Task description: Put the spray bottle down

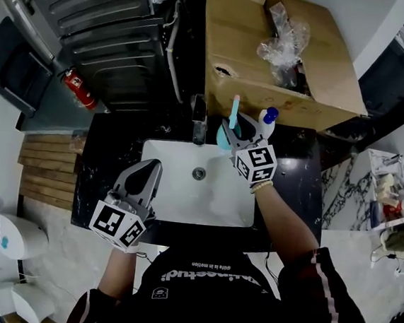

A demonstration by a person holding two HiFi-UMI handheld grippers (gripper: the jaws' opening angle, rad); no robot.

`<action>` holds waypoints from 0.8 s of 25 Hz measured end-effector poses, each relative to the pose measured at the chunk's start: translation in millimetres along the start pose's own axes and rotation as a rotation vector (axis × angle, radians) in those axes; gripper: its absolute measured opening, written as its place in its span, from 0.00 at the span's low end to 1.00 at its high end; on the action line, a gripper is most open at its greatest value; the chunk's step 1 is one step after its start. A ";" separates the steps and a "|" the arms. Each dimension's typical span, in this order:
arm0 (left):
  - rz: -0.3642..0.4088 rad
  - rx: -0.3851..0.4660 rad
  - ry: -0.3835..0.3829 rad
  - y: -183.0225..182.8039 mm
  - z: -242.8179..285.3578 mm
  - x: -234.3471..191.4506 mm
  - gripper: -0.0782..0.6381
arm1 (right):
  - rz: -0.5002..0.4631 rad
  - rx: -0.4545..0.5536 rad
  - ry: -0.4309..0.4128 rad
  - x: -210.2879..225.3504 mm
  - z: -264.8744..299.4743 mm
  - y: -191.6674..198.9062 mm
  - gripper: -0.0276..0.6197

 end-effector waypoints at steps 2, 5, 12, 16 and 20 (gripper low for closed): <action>-0.004 -0.006 -0.005 4.5 -0.1 -2.6 0.13 | 0.013 0.002 0.011 5.2 9.0 5.6 0.30; 0.002 -0.019 -0.010 11.9 0.1 -6.5 0.13 | 0.026 0.006 0.027 11.5 17.7 16.2 0.30; 0.016 -0.041 -0.032 10.2 -1.1 -14.5 0.13 | 0.039 0.025 0.056 22.4 32.5 33.4 0.30; 0.023 -0.052 -0.034 11.3 -3.4 -13.0 0.13 | 0.029 0.026 0.061 23.5 37.2 36.7 0.30; 0.023 -0.053 -0.037 10.7 -6.2 -11.5 0.13 | 0.037 0.000 0.057 23.9 38.6 38.1 0.30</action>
Point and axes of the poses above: the fingertips, and each gripper's own axes: z forward along the fingers, x to its right, y out of its underside, the point moved 3 cm from there along -z, backward along the fingers, and after that the axes turned 13 degrees about z, right-handed, at the moved point
